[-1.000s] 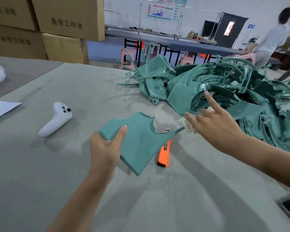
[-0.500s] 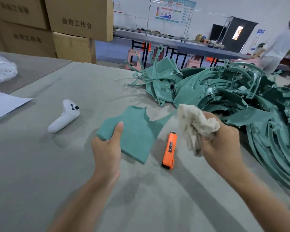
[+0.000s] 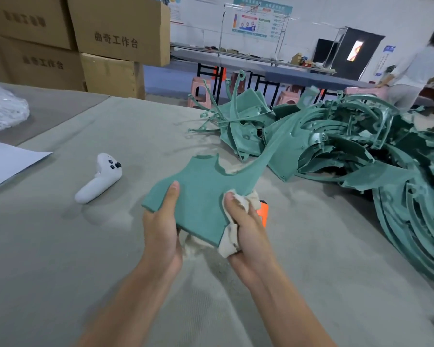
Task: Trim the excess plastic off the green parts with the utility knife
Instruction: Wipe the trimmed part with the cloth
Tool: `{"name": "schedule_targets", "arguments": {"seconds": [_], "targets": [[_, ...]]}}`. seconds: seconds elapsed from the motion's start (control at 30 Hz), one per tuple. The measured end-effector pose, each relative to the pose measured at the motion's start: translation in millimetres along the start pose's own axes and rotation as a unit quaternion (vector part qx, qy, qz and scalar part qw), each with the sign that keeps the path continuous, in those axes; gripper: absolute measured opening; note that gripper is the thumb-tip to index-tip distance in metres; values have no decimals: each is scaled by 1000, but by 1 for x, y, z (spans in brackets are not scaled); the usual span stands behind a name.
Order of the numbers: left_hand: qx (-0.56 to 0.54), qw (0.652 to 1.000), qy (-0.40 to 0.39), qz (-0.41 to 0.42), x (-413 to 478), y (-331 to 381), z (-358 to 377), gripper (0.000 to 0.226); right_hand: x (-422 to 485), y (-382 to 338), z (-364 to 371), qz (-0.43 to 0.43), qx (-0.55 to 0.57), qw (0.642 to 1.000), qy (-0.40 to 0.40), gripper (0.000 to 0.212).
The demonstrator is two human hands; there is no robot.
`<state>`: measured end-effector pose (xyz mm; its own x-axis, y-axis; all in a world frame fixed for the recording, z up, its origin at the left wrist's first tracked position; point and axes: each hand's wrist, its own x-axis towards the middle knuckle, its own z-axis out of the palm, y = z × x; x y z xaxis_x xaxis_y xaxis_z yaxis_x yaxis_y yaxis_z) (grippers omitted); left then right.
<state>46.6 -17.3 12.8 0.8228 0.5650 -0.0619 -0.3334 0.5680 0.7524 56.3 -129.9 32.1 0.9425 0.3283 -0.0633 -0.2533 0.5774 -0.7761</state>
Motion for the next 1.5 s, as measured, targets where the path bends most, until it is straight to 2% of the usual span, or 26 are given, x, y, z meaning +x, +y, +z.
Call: {"name": "schedule_targets", "arguments": {"seconds": [0.1,0.17,0.27,0.37,0.47,0.53,0.57,0.63,0.67,0.73,0.8,0.83,0.87,0.93,1.0,1.07,1.17,1.23,1.33,1.4,1.5], "targets": [[45,992,-62,-97,-4,-5,4,32,1,2,-4,1,50,999,-5,24],[38,984,-95,-147,-8,-7,7,47,2,1,-7,-14,26,999,14,29],[14,981,-109,-158,-5,-6,4,52,5,-2,-10,-72,-56,995,51,21],[-3,976,-122,-178,0,-2,-2,45,5,-7,-13,-98,-69,990,75,16],[35,978,-141,-147,2,-1,-4,26,6,-15,-16,-110,-47,989,88,13],[50,989,-101,-93,3,-1,-4,20,7,-21,-20,-153,-37,979,126,13],[64,995,-63,-46,5,-1,-3,27,7,-25,-24,-192,-63,968,147,16],[121,990,-3,68,5,1,-3,51,7,-29,-35,-279,-199,923,176,23],[155,982,-6,112,4,1,-2,60,7,-28,-39,-318,-278,888,181,28],[215,964,-82,136,-4,-1,4,71,6,-22,-39,-379,-394,820,170,39],[215,955,-180,100,-19,-7,15,69,0,-9,-26,-408,-480,769,111,46],[181,959,-205,76,-26,-9,19,62,-3,-1,-20,-416,-510,749,70,52],[131,970,-201,44,-32,-10,21,54,-6,8,-15,-425,-541,725,27,54],[22,988,-146,-54,-34,-3,20,51,-10,22,-8,-428,-622,653,-56,56],[-89,978,-123,-142,-26,6,14,55,-11,23,-5,-401,-670,608,-141,57],[-155,969,-115,-154,-19,15,11,57,-6,15,-6,-396,-708,565,-152,55],[-143,974,-122,-127,-18,19,17,66,4,-7,-10,-394,-751,523,-76,61],[-137,974,-139,-117,-18,17,19,68,10,-15,-14,-403,-753,518,-40,73],[-107,974,-150,-130,-16,11,19,70,14,-15,-18,-422,-707,567,-19,88],[-61,980,-143,-128,-15,5,18,66,15,-16,-22,-430,-676,599,12,86],[47,984,-150,-85,-18,-3,19,64,13,-18,-28,-462,-623,628,62,78]]}}
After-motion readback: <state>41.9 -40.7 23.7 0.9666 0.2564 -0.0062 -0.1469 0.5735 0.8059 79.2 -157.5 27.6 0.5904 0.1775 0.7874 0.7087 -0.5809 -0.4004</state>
